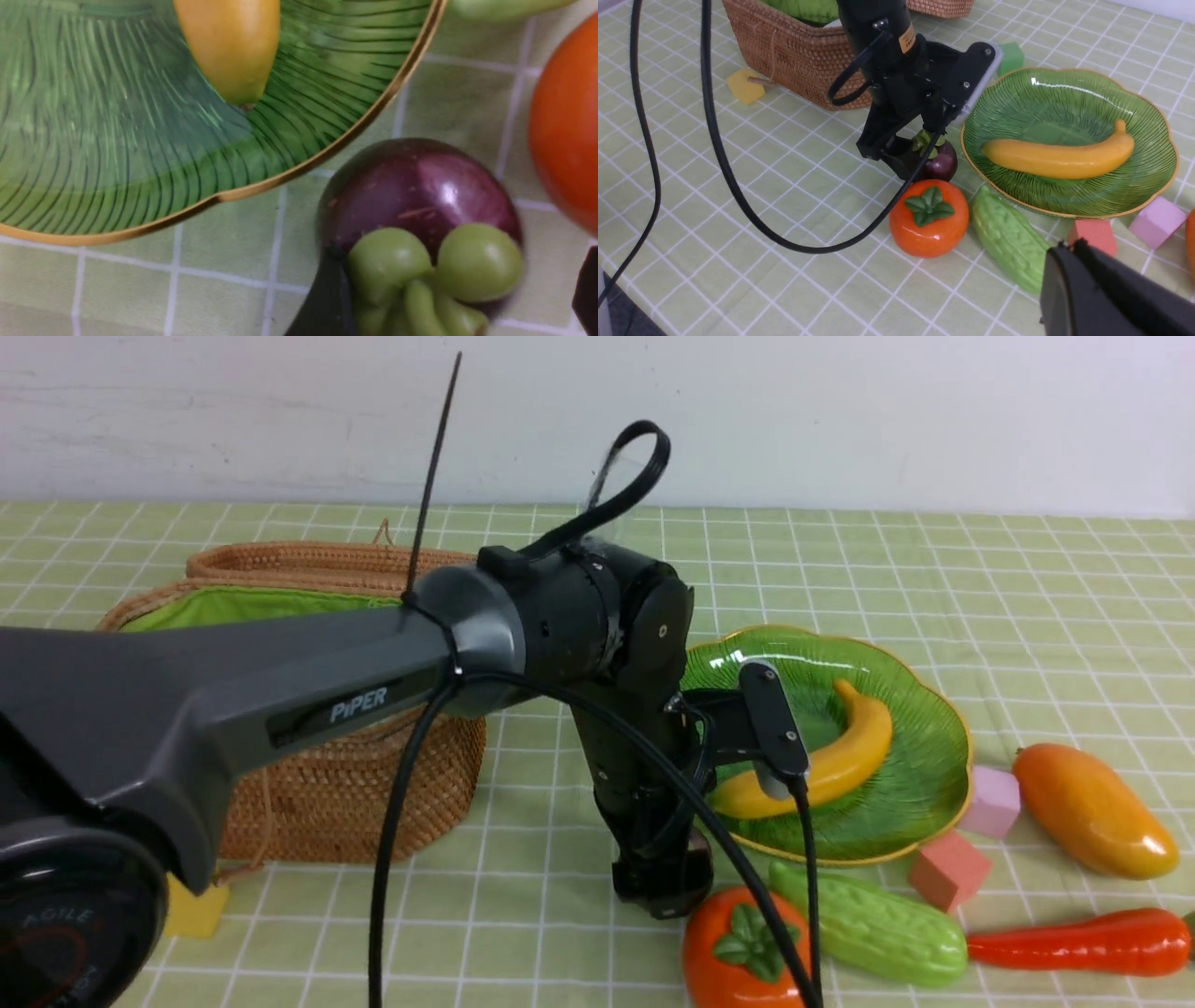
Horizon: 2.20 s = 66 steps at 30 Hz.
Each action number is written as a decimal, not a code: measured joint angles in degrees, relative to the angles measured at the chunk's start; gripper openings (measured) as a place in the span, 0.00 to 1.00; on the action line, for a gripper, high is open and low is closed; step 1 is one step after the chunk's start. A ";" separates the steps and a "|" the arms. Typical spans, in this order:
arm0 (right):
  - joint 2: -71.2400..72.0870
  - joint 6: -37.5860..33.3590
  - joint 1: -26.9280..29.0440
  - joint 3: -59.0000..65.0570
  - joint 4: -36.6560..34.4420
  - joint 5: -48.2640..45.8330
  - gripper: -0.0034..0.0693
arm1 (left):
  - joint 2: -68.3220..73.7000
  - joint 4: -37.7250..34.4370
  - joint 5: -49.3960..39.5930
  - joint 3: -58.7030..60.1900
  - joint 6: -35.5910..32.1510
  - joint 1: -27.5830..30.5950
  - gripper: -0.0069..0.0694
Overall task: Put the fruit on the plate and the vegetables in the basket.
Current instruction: Grab a mangosteen with your left arm and put it on the plate on the right
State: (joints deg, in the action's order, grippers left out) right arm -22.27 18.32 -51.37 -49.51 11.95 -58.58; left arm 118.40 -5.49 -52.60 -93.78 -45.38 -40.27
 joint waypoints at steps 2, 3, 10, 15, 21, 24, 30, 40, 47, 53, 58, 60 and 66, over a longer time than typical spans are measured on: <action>0.00 0.00 0.00 0.00 0.00 0.00 0.05 | 0.92 0.00 0.06 0.00 0.07 0.00 0.89; 0.00 0.00 0.00 0.00 -0.05 0.00 0.05 | 1.03 0.00 0.06 0.00 0.07 0.00 0.89; 0.00 0.00 0.00 0.00 -0.25 0.00 0.06 | 2.19 0.96 0.12 -0.05 0.48 0.00 0.80; 0.00 0.00 0.00 0.00 -0.25 0.00 0.06 | 2.19 1.96 -0.44 -0.11 2.51 0.00 0.80; 0.00 0.00 0.00 0.00 -0.37 0.00 0.06 | 1.77 4.85 -3.51 -0.31 3.07 0.00 0.80; 0.00 0.00 0.00 0.00 -0.42 0.05 0.06 | 0.74 8.61 -8.06 -0.31 3.07 0.00 0.80; 0.00 0.05 0.00 0.00 -0.42 0.05 0.07 | -4.92 12.91 -11.11 -0.67 7.47 0.00 0.80; 0.00 11.94 0.00 0.00 12.47 0.05 0.07 | -5.60 6.27 3.95 -8.69 21.21 0.00 0.80; 0.00 17.64 0.00 0.00 18.81 0.05 0.08 | 0.16 3.74 17.92 -9.16 25.67 0.00 0.80; 0.00 17.84 0.00 0.00 18.29 -0.24 0.08 | 4.39 5.83 23.02 -9.16 26.73 0.00 0.80; 0.00 17.84 0.00 0.00 18.23 -0.33 0.09 | 5.20 6.19 25.39 -9.16 27.24 0.00 0.81; 0.00 17.84 0.00 0.00 18.16 -0.46 0.09 | 5.15 6.19 25.77 -9.16 27.90 0.00 0.85; 0.00 17.84 0.00 0.00 17.84 -0.65 0.10 | 5.01 6.19 24.72 -9.16 29.98 0.00 0.97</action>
State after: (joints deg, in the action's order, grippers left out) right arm -22.27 36.17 -51.37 -49.51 29.79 -59.24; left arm 123.41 0.70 -27.88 -102.94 -15.40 -40.27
